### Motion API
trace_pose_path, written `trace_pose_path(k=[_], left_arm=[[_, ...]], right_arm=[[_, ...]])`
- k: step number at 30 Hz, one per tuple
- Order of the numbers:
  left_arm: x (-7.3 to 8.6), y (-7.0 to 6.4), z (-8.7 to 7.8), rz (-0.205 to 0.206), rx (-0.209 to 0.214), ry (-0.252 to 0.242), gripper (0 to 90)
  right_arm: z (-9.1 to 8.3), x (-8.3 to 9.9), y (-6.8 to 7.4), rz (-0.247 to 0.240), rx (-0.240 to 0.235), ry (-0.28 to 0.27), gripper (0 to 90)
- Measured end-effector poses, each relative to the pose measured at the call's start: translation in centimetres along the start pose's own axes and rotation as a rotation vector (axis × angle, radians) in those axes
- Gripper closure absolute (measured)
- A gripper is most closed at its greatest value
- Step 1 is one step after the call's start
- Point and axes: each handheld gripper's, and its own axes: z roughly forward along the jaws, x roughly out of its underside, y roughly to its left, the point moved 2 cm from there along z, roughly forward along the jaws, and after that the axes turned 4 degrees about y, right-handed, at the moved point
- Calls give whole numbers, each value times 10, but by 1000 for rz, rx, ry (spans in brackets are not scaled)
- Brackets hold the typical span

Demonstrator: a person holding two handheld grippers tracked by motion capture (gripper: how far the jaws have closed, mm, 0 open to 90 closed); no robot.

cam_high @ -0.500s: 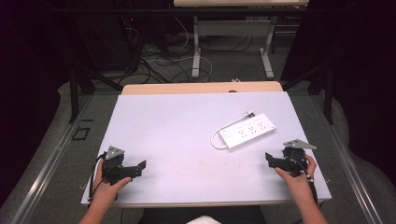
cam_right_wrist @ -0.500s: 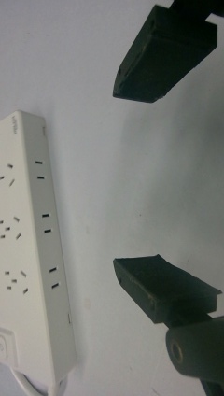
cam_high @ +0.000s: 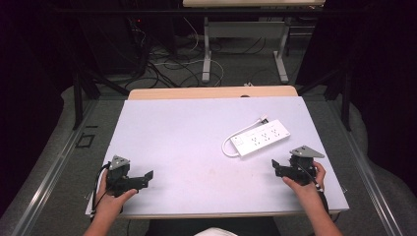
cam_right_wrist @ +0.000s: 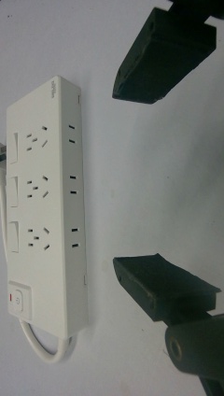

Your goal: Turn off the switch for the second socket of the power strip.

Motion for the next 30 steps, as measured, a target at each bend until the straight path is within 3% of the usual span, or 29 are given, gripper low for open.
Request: trace_pose_path(k=[6, 20, 26, 30], left_arm=[[1, 0, -2, 5, 9, 19, 29], [0, 1, -1, 1, -14, 3, 33], [1, 1, -1, -15, -11, 6, 36], [1, 1, -1, -15, -10, 3, 39]], right_arm=[[1, -2, 5, -14, -10, 1, 153], [-2, -11, 8, -40, -32, 31, 157], [-1, -16, 11, -53, -37, 65, 160], [0, -20, 11, -64, -65, 87, 173]])
